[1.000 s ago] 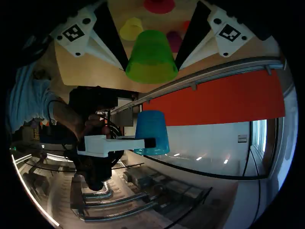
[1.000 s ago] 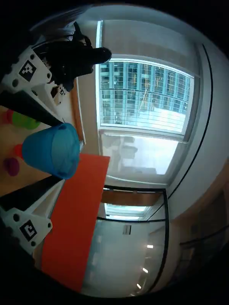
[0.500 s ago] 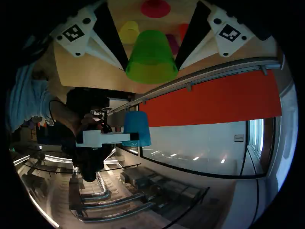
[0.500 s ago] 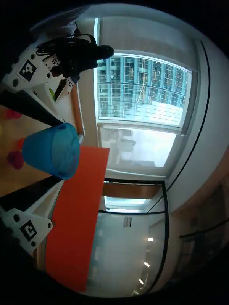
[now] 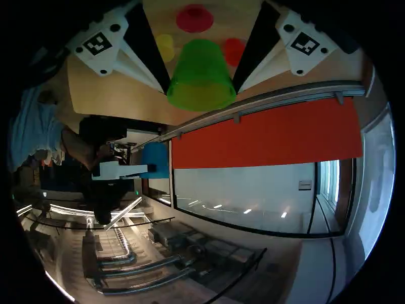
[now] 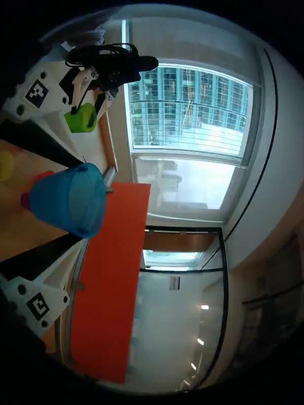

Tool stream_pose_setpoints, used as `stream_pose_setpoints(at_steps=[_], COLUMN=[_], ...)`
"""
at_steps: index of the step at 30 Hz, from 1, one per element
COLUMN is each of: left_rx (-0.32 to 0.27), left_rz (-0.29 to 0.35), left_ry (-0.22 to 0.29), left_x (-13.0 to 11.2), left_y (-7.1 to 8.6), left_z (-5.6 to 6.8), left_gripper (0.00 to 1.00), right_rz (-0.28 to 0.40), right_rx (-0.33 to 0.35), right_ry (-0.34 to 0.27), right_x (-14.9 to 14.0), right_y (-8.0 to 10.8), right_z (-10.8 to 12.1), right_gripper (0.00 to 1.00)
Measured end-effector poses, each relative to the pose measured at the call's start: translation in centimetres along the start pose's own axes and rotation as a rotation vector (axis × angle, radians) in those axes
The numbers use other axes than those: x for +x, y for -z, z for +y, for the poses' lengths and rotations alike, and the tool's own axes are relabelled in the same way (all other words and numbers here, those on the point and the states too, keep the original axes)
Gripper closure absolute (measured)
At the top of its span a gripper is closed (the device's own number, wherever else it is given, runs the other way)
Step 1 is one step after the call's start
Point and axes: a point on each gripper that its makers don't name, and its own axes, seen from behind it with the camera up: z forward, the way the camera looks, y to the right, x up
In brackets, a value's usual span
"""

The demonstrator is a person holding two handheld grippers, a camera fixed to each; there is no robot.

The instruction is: Pour water

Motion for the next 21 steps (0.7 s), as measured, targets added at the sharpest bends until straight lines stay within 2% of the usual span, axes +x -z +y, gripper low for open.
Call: stream_pose_setpoints(at_steps=[9,21], left_rx=[0.043,0.092], left_rz=[-0.009,-0.022], left_ry=[-0.001,0.004], left_x=[-0.4,-0.9], left_y=[1.2,2.6], left_z=[-1.6,-3.4], left_gripper=[0.14,0.13], right_rz=[-0.006,-0.018], right_rx=[-0.013,-0.009], right_ry=[-0.009,-0.017], right_x=[-1.1,-2.5], right_y=[0.9,1.5], right_z=[0.8,0.8], right_gripper=[0.09,0.09])
